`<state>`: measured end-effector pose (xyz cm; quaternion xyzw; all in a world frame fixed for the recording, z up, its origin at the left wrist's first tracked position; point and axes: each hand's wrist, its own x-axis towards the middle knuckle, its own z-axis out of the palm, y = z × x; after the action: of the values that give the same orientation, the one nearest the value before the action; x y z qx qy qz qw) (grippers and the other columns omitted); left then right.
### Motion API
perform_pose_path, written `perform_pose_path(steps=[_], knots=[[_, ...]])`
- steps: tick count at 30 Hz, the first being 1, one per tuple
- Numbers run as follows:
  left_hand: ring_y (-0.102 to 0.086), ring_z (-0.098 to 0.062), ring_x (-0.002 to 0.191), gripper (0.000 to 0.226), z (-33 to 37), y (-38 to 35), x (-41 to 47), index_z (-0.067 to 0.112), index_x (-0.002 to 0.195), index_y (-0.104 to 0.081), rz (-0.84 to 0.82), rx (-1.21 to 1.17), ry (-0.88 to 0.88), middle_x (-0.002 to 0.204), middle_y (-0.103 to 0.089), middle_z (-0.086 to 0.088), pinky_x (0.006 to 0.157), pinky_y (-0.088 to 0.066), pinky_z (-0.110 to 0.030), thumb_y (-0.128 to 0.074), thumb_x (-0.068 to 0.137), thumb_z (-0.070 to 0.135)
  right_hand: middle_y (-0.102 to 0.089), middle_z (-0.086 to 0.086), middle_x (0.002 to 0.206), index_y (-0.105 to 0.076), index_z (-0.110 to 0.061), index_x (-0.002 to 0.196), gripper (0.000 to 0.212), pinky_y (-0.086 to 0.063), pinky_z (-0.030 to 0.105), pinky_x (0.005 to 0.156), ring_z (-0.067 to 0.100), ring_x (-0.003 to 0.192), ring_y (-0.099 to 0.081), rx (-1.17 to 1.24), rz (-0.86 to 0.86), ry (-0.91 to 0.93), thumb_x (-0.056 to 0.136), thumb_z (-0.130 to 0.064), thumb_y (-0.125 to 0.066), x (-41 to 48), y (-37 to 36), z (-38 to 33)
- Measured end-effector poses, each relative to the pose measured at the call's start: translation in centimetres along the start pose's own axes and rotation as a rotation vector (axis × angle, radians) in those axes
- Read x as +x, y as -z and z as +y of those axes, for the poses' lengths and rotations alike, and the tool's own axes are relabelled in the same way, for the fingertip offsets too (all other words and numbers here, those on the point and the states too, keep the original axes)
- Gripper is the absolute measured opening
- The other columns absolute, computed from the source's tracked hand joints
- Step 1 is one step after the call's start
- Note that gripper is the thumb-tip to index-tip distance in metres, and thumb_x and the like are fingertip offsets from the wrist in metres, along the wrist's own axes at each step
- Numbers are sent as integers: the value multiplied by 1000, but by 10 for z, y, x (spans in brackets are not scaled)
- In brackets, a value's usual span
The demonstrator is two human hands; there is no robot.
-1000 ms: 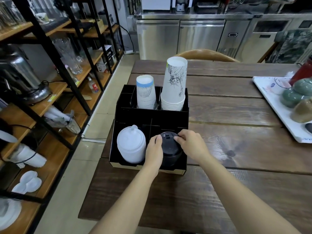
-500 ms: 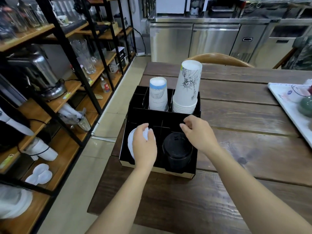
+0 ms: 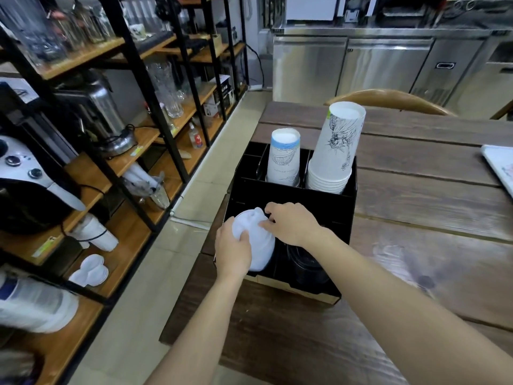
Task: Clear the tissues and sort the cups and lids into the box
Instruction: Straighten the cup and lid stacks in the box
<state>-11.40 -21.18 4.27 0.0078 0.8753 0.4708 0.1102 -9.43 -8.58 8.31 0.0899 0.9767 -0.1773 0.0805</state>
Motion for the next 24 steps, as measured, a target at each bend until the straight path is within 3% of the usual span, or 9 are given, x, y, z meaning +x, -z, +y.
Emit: perform_pose_path(steps=[8,14,19,24], knots=[[-48,-20,123,38,3,4,-2,20,131,-50,-20,-70,-61,134,-53,-1,93,-37,-26,-45,95,13,-66,9,114,-59,-11,109,27,-35,37,93,30,109,-54,-117,44,25,95,-26,-41,10,-7,9],[-49,-21,120,34,-5,5,5,19,129,-50,-37,-56,-97,132,-53,-3,96,-43,-34,-45,95,15,-67,12,107,-51,-17,83,12,-34,37,93,31,105,-55,-76,68,56,92,-22,-46,9,-6,5],[-48,-21,110,29,-3,-1,6,21,125,-42,-73,-124,-26,125,-50,-3,85,-42,-34,-40,97,20,-67,12,106,-61,-7,97,21,-36,36,87,32,104,-57,-36,71,44,93,-21,-45,9,-7,10],[-44,-23,124,45,-5,3,7,20,141,-33,-108,-183,44,140,-45,-4,94,-40,-35,-42,97,25,-67,11,106,-61,-6,97,21,-36,35,85,32,102,-57,-5,68,44,93,-22,-47,9,-7,9]])
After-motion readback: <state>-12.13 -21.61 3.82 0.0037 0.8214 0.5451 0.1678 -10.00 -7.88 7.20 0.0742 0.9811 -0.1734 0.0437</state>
